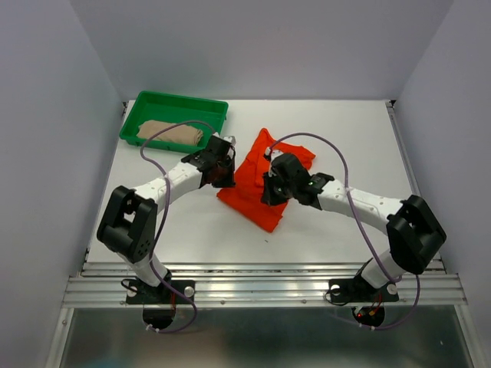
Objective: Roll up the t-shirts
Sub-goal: Roll the T-shirt to the center of the board.
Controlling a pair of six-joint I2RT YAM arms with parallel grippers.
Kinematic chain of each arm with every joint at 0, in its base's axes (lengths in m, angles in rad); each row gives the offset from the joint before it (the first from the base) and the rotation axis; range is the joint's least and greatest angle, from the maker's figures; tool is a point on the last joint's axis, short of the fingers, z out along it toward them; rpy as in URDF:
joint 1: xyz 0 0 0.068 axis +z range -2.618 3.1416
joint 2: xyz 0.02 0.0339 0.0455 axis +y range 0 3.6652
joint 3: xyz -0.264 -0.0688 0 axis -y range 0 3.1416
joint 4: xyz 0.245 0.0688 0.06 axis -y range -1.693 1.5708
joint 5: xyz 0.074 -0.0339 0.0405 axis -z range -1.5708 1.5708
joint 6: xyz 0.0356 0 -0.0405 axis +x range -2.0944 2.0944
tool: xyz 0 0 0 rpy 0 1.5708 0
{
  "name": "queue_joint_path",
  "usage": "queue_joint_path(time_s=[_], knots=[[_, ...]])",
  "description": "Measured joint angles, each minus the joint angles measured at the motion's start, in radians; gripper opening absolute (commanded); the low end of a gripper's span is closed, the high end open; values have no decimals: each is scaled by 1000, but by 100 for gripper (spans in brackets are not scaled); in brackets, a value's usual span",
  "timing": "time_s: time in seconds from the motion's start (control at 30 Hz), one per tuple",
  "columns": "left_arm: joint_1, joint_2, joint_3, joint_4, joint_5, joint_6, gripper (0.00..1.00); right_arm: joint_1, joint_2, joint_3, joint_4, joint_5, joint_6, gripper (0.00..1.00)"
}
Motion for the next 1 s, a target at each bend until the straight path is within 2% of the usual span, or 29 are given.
queue_joint_path(time_s=[0.23,0.43,0.57,0.8,1.0], knots=[[37,37,-18,16,-27,-21,0,0,169,58,34,-4,41,1],[53,56,-106,25,-52,-46,0,0,318,137,57,-17,25,1],[53,34,-138,39,-60,-55,0,0,363,166,63,-42,13,1],[54,-34,-159,-2,-93,-61,0,1,333,176,46,-35,-1,1],[52,-108,-118,-30,-89,-55,0,1,156,144,33,21,9,3]])
